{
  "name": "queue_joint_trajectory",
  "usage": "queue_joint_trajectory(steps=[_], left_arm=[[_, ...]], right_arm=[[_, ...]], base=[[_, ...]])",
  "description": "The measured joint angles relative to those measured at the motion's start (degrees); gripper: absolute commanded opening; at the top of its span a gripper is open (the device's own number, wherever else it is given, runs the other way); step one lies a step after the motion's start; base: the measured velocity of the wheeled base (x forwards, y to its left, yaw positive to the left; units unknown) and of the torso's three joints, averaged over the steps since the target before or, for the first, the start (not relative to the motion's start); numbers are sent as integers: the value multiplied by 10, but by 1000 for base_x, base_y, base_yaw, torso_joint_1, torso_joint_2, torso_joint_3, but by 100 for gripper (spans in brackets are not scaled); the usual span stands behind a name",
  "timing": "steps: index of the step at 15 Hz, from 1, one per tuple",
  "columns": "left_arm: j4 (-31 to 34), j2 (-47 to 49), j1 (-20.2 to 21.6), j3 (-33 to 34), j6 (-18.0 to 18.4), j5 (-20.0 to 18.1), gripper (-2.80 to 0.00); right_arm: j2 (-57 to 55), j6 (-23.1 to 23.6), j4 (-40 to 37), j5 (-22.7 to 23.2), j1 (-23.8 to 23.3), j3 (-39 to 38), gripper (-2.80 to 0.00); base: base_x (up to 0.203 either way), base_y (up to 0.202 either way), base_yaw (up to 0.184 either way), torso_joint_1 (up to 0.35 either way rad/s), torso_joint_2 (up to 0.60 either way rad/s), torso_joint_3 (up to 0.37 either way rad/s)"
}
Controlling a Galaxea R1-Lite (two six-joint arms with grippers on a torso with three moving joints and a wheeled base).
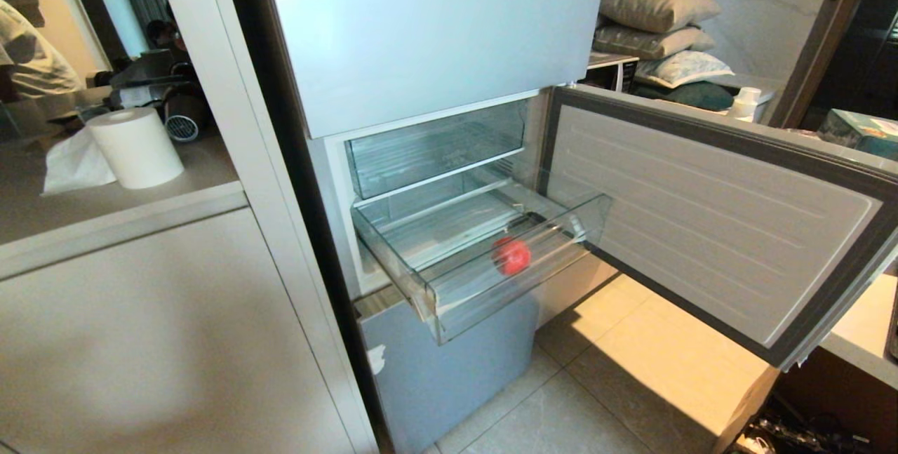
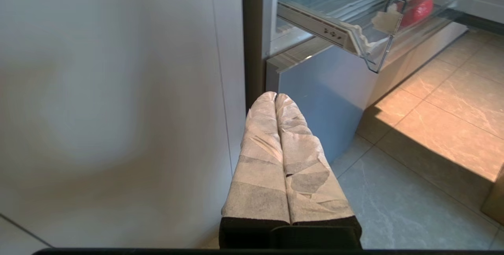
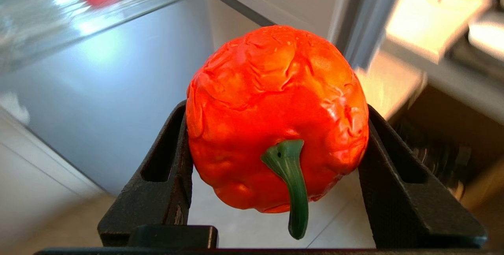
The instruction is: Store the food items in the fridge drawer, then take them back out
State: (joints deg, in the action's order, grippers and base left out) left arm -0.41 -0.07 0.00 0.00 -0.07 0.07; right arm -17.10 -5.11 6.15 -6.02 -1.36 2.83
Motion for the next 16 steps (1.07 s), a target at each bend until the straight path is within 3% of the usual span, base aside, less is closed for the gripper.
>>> queue_joint_trajectory(steps=[2, 4, 5, 12, 16], left_arm=[[0, 0, 0, 0, 0, 0, -280], [0, 0, 0, 0, 0, 0, -280], [0, 0, 0, 0, 0, 0, -280], [0, 0, 0, 0, 0, 0, -280], [0, 0, 0, 0, 0, 0, -280]], right_arm=[[-103, -59, 32, -32, -32, 34, -280], [-211, -94, 55, -43, -106, 80, -280], [-275, -105, 71, -37, -164, 107, -280], [-671, -124, 210, 30, -481, 301, -280], [-829, -118, 232, 78, -608, 432, -280]], base=[[0, 0, 0, 0, 0, 0], [0, 0, 0, 0, 0, 0], [0, 0, 0, 0, 0, 0], [0, 0, 0, 0, 0, 0], [0, 0, 0, 0, 0, 0]])
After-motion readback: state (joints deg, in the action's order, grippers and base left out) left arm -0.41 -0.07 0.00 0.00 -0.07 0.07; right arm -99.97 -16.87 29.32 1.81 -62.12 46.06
